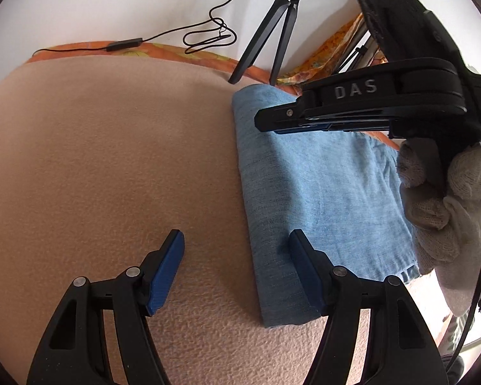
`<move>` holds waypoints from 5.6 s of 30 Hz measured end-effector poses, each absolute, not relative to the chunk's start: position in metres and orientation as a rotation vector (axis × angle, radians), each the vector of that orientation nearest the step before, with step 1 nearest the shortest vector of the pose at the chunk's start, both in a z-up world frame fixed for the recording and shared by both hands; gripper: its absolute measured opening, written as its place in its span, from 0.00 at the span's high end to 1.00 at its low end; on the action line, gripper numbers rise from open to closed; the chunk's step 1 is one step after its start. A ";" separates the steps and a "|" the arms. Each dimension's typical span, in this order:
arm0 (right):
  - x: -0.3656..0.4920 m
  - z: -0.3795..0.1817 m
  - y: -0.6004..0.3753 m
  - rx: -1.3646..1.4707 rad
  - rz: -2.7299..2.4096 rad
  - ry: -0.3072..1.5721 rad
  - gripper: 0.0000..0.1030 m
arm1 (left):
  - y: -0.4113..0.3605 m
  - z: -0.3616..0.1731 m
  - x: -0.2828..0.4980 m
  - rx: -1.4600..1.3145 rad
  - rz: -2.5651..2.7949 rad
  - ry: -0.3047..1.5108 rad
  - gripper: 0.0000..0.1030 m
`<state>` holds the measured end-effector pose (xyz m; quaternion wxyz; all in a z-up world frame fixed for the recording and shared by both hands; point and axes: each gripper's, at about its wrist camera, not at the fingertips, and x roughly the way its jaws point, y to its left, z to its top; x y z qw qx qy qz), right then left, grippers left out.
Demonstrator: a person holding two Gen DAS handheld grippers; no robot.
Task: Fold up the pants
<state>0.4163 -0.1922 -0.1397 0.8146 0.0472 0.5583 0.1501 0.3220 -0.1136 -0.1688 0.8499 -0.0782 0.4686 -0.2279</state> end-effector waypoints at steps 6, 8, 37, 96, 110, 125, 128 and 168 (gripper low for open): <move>0.435 -0.159 -0.180 0.098 0.310 1.243 0.80 | -0.108 -0.168 0.318 -0.177 -0.475 0.984 0.35; 0.442 -0.163 -0.176 0.101 0.302 1.250 0.80 | -0.109 -0.168 0.315 -0.183 -0.493 0.986 0.35; 0.440 -0.139 -0.168 0.064 0.247 1.362 0.61 | -0.108 -0.172 0.299 -0.443 -0.666 1.033 0.37; 0.477 -0.151 -0.137 -0.243 0.065 1.382 0.72 | -0.116 -0.132 0.275 -0.394 -0.734 0.847 0.86; 0.460 -0.126 -0.188 0.016 0.114 1.271 0.92 | -0.101 -0.135 0.272 -0.417 -0.729 0.886 0.85; 0.428 -0.061 -0.252 0.246 0.171 1.117 0.93 | -0.143 -0.083 0.255 -0.430 -0.880 0.805 0.89; 0.417 -0.046 -0.272 0.264 0.168 1.084 0.93 | -0.159 -0.074 0.253 -0.423 -0.915 0.796 0.89; 0.292 -0.155 -0.444 0.755 0.179 1.009 0.53 | -0.214 -0.085 0.279 -0.169 -0.904 0.916 0.84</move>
